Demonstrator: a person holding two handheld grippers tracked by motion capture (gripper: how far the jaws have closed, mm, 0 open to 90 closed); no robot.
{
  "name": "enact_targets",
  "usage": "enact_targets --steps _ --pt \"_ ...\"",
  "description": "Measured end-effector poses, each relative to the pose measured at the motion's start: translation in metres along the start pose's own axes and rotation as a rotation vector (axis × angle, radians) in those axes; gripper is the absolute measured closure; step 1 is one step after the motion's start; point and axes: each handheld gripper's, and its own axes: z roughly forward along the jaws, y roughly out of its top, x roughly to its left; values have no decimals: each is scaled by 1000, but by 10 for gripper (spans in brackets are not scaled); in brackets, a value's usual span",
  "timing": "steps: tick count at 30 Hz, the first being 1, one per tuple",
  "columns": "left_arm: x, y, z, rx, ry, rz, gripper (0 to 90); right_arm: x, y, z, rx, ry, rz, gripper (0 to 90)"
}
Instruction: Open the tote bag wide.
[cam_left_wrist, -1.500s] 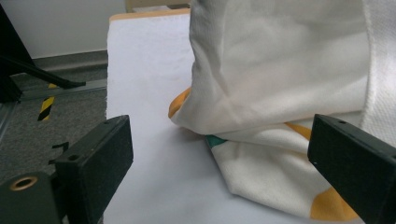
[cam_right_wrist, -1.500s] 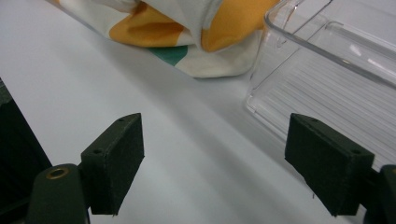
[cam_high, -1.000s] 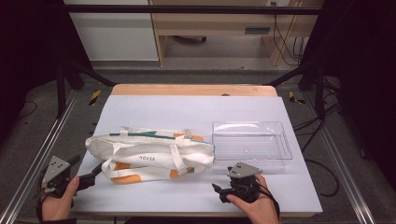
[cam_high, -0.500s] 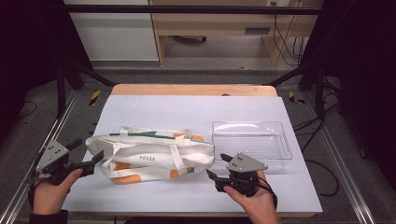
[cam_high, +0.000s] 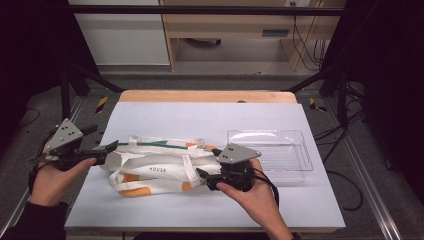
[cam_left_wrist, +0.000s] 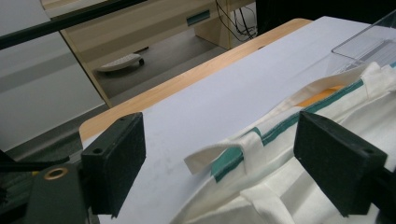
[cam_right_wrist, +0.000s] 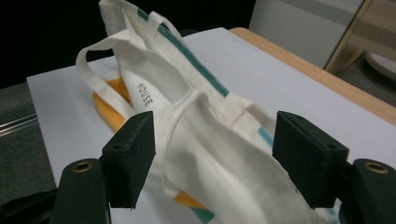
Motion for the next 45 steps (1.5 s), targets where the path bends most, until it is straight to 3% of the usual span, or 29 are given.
enact_targets --steps 3,7,9,14,15,18,19,20,21,22,23,26,30,31,36,37,38,39,41,45 --pt "3 9 8 18 -22 -1 201 2 14 4 -34 -4 -27 327" --pt "0 16 12 36 -44 12 223 4 24 6 -33 6 -26 327" --pt "-4 25 13 63 -59 52 241 8 34 6 -9 6 -37 315" --pt "-7 32 15 95 -88 80 263 14 47 11 25 22 -55 267" --pt "-6 33 19 101 -96 87 268 18 53 19 47 48 -72 263" --pt "-5 33 25 113 -104 90 293 22 57 30 66 68 -82 275" --pt "-3 32 30 121 -104 88 300 27 61 42 81 88 -109 336" --pt "-3 32 30 121 -104 88 312 27 61 42 81 88 -109 336" --pt "-2 31 33 126 -103 87 329 30 65 57 108 90 -136 385" --pt "-2 31 33 126 -103 87 341 30 65 57 108 90 -136 385" --pt "0 29 35 142 -98 100 351 28 67 72 129 97 -139 427" --pt "2 28 34 149 -97 105 379 23 65 92 173 85 -137 476" --pt "4 26 33 152 -100 101 389 19 59 105 217 90 -133 510" --pt "4 25 32 157 -98 105 389 18 55 112 249 89 -136 512" --pt "5 22 32 162 -102 105 383 18 47 118 286 103 -134 576" --pt "4 22 33 166 -107 110 381 19 43 120 307 106 -142 626" --pt "4 22 33 166 -107 110 379 19 43 120 307 106 -142 626" --pt "3 21 34 173 -111 116 377 20 40 119 310 103 -145 712" --pt "2 21 36 182 -122 122 379 21 38 116 303 105 -144 786" --pt "0 19 39 207 -139 134 374 29 35 107 279 111 -162 856"
